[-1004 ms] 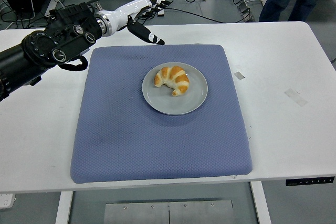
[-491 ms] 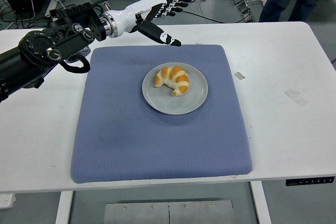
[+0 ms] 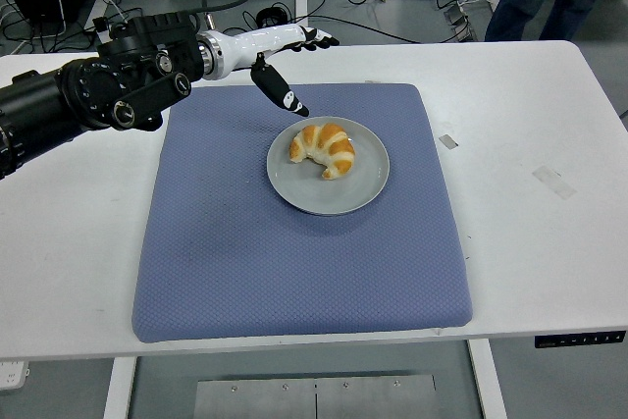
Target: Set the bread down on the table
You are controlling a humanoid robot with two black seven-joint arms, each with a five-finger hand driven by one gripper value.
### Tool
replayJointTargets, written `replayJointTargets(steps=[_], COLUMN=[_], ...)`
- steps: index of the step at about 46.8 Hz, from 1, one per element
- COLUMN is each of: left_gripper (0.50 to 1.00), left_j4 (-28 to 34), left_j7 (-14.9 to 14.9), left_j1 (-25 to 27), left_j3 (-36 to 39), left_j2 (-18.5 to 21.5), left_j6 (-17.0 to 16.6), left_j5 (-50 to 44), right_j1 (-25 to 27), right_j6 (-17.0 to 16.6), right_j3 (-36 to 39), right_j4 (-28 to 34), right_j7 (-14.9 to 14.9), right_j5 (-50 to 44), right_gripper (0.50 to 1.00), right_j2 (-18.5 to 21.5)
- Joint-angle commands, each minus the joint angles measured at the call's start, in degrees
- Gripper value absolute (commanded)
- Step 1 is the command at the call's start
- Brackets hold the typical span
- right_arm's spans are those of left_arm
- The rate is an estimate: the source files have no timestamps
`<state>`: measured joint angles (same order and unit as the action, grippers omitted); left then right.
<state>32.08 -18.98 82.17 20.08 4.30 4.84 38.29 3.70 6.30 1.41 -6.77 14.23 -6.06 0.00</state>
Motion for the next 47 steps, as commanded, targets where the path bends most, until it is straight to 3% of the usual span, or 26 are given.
replayJointTargets(steps=[1, 10, 18, 31, 47], left_gripper=[0.974, 0.974, 0.974, 0.974, 0.971], left_j4=[0.09, 0.18, 0.53, 0.44, 0.09], left_j7=[0.00, -0.18, 0.00, 1.23, 1.32], left_j1=[-0.52, 0.27, 2.29, 1.24, -0.44], left_j3=[-0.04, -0.04, -0.13, 4.43, 4.61], left_j2=[-0.61, -1.31, -1.31, -1.49, -2.01], left_j6=[-1.41, -0.37, 9.21, 9.39, 7.99], left_j5=[3.71, 5.57, 5.48, 5.66, 5.66], right_j1=[-0.01, -0.01, -0.01, -0.01, -0.01], right_j6=[0.03, 0.03, -0.06, -0.06, -0.06], right_j3=[0.00, 0.00, 0.00, 0.00, 0.00], right_j4=[0.00, 0.00, 0.00, 0.00, 0.00], right_j7=[0.00, 0.00, 0.00, 0.00, 0.00], right_j5=[0.00, 0.00, 0.00, 0.00, 0.00], right_gripper=[1.000, 1.000, 1.000, 1.000, 1.000], right_j2=[0.00, 0.00, 0.00, 0.00, 0.00])
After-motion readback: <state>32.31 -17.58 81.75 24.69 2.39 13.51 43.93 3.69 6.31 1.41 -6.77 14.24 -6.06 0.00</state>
